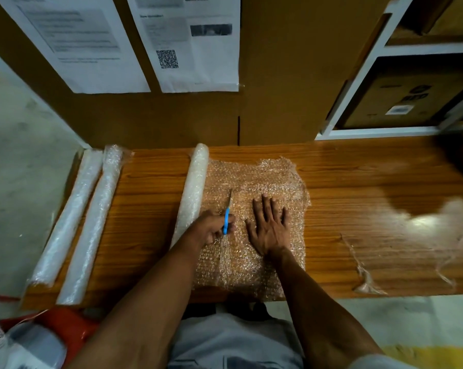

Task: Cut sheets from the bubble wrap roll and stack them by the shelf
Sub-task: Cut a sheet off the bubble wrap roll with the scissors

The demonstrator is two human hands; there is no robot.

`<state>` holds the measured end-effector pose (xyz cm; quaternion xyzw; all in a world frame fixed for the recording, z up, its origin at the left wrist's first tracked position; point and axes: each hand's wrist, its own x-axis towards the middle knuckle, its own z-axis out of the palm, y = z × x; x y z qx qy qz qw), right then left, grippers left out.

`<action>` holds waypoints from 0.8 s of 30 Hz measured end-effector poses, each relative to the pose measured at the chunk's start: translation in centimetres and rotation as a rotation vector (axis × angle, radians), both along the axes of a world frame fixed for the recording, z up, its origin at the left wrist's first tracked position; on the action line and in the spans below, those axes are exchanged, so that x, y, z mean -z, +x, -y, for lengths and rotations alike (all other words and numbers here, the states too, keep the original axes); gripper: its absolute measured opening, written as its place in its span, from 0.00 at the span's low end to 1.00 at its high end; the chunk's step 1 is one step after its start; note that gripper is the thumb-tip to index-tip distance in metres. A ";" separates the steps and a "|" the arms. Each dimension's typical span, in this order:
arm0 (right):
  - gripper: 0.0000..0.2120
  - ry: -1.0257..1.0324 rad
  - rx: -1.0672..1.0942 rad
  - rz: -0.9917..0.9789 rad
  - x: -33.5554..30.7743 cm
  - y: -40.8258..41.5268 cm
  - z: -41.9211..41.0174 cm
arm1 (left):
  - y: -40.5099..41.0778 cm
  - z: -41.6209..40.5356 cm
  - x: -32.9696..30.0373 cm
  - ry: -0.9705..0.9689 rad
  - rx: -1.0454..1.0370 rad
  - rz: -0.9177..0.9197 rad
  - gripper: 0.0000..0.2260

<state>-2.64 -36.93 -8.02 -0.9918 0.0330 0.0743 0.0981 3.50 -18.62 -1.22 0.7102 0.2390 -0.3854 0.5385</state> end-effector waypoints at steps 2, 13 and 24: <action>0.34 -0.005 0.002 0.007 -0.1 -0.1 0.0 | 0.2 0.0 -0.1 -0.017 -0.014 -0.010 0.04; 0.33 0.003 0.003 0.012 -0.1 -0.1 0.0 | 1.4 -0.4 -1.4 -0.110 0.106 -0.155 0.08; 0.35 0.042 -0.008 0.055 -1.2 0.9 0.0 | 2.5 0.6 -1.7 -0.126 0.073 -0.126 0.10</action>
